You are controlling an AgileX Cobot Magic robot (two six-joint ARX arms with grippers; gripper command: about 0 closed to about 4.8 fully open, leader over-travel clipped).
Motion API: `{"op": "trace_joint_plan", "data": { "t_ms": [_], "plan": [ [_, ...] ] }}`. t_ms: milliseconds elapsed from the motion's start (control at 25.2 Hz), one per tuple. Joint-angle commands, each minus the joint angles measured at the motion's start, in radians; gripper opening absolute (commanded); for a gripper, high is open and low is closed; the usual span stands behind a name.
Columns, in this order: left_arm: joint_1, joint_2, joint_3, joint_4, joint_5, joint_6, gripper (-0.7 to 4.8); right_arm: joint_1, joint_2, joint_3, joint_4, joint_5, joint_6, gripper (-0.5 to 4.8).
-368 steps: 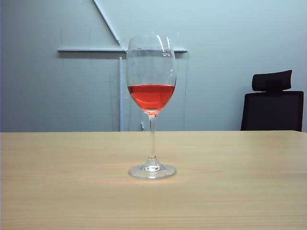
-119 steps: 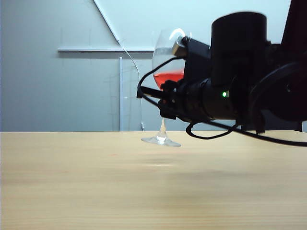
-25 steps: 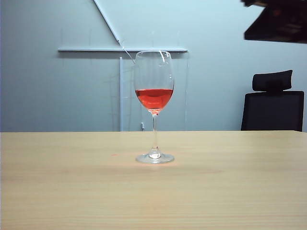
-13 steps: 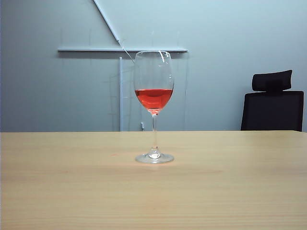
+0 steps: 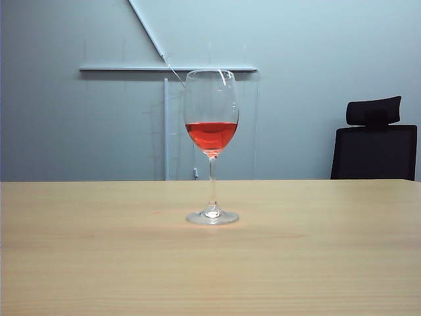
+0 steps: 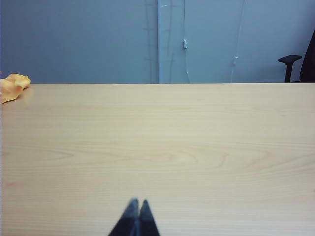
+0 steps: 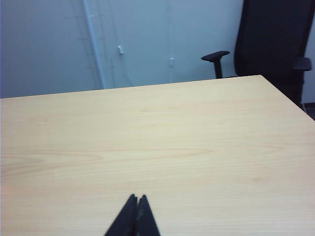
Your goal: Gently pick up the goblet, rotate it counterclockwise for two full turns (viewing from above), and then place it back on the table.
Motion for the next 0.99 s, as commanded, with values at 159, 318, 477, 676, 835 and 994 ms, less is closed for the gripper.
{"op": "trace_joint_plan", "data": {
  "t_ms": [159,318,477,676,835,994],
  "plan": [
    [0.000,0.000,0.003,0.012,0.004,0.000,-0.05,0.051,-0.002,-0.005,0.013,0.100,-0.009,-0.02],
    [0.000,0.000,0.003,0.012,0.004,0.000,-0.05,0.082,-0.002,-0.005,0.013,0.107,-0.024,-0.02],
    [0.000,0.000,0.003,0.012,0.004,0.000,-0.05,0.081,-0.002,-0.005,0.013,0.107,-0.023,-0.01],
    [0.000,0.000,0.003,0.012,0.004,0.000,-0.05,0.080,-0.002,-0.005,0.013,0.107,-0.023,-0.01],
    [0.000,0.000,0.003,0.012,0.004,0.000,-0.05,0.080,-0.002,-0.005,0.013,0.107,-0.023,-0.01],
    [0.000,0.000,0.003,0.012,0.004,0.000,-0.05,0.080,-0.002,-0.005,0.013,0.107,-0.023,-0.01]
  ]
}}
